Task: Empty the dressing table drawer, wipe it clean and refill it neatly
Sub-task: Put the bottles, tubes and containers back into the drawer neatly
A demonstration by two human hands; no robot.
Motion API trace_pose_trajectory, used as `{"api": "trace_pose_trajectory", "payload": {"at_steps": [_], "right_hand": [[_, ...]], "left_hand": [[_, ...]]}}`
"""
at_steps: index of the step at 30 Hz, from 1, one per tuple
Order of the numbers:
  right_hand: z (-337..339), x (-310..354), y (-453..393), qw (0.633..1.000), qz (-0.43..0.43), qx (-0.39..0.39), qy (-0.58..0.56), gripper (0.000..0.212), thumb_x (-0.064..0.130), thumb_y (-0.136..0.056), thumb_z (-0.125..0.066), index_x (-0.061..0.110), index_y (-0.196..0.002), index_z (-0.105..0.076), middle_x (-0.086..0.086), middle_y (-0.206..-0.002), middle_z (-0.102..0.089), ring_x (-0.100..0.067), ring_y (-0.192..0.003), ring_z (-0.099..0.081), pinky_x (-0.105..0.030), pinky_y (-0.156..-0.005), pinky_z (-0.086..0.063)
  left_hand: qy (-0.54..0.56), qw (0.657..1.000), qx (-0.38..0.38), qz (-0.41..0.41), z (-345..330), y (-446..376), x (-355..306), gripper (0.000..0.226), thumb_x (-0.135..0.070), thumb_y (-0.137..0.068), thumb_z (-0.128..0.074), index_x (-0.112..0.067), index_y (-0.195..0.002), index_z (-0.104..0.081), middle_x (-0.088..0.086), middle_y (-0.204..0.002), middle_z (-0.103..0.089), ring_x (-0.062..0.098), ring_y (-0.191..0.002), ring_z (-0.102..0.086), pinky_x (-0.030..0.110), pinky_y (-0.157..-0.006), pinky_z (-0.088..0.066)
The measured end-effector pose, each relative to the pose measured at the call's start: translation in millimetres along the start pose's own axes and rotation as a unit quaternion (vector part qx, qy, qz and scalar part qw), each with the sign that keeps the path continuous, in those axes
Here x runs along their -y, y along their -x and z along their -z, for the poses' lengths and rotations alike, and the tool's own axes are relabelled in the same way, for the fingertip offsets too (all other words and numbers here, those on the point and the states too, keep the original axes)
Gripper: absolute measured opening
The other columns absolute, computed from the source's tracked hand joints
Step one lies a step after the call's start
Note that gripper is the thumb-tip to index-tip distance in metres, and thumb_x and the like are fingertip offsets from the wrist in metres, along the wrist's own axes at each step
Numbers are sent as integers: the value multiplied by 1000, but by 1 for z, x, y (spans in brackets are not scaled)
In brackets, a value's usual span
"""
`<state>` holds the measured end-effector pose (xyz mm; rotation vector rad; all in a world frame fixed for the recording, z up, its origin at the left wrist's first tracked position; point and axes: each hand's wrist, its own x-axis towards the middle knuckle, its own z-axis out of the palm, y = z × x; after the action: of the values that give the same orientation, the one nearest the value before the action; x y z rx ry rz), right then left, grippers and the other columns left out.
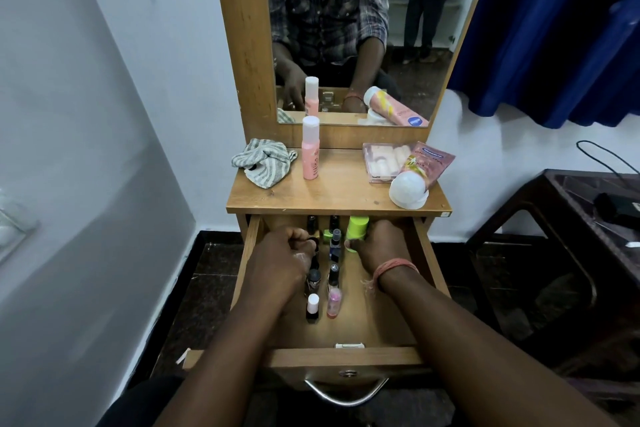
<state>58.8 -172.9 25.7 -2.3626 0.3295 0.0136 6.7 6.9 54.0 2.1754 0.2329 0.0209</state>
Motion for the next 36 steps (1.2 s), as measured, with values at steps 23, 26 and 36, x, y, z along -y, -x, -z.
{"api": "trace_pose_trajectory", "payload": {"at_steps": [23, 26, 36], "right_hand": [[62, 120, -18, 974, 70, -84, 198, 15, 20, -89, -66, 10, -99, -69, -12, -103, -71, -29, -94, -66, -28, -73, -49], [51, 123, -17, 956, 61, -37, 284, 21, 14, -80, -73, 10, -100, -71, -11, -101, -72, -29, -94, -68, -35, -82, -58], [35, 125, -24, 965, 116, -69, 225, 22, 24, -91, -66, 12, -110, -64, -12, -113, -65, -30, -107, -60, -36, -85, -49]], "left_hand": [[197, 975, -49, -89, 3, -9, -11, 12, -17, -96, -71, -27, -98, -76, -14, -89, -77, 0, -85, -72, 19, -77, -53], [201, 974, -60, -90, 6, -9, -11, 13, -16, -96, -71, -27, -96, -76, -14, -86, -76, -2, -83, -71, 12, -72, -50], [200, 974, -44, -98, 4, -13, -14, 13, -17, -98, -68, -27, -102, -76, -13, -95, -77, -2, -91, -72, 17, -80, -55]]}}
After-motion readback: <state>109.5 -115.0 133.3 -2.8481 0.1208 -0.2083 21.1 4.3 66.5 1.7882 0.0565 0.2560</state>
